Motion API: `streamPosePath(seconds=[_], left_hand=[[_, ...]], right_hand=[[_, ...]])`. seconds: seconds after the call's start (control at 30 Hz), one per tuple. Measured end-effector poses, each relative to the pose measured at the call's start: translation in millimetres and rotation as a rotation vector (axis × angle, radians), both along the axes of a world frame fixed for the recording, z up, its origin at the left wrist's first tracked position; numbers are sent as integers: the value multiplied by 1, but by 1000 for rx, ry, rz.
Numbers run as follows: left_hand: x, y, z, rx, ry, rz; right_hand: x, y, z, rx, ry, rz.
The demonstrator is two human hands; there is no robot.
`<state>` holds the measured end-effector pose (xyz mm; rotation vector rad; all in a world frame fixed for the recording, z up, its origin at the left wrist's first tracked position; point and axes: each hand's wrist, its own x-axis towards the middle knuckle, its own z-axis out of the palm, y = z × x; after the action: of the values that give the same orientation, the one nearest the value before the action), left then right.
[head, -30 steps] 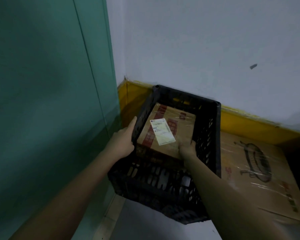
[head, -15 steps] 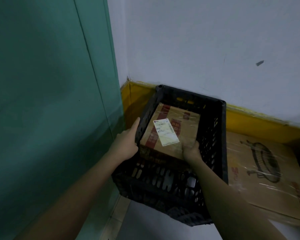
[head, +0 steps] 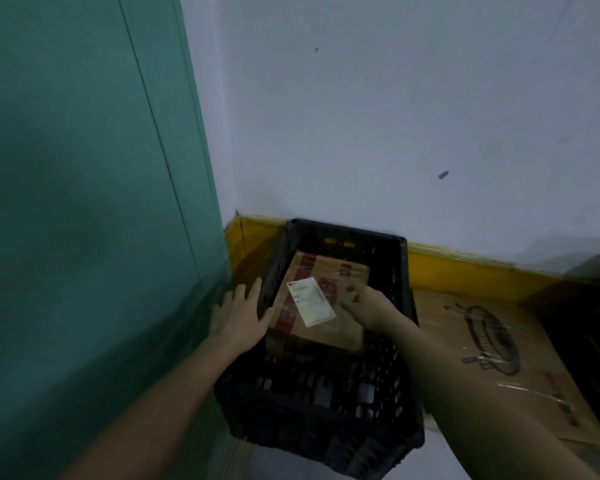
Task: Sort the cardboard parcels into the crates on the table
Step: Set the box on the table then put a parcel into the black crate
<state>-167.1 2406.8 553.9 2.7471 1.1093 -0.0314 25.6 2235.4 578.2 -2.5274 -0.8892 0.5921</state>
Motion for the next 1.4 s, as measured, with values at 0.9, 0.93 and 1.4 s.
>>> streamPosePath(seconds=[0.9,0.93,1.4], left_hand=[[151,-154,142,35,-106,-415],[157,-164,142,28,-106,-420],[244,-286,101,-97,-34,-366]], right_hand=[[61,-192,118,-51,-447,-69],[67,-203,116,-50,-446,-86],[155,-355,78,-29,-285,-214]])
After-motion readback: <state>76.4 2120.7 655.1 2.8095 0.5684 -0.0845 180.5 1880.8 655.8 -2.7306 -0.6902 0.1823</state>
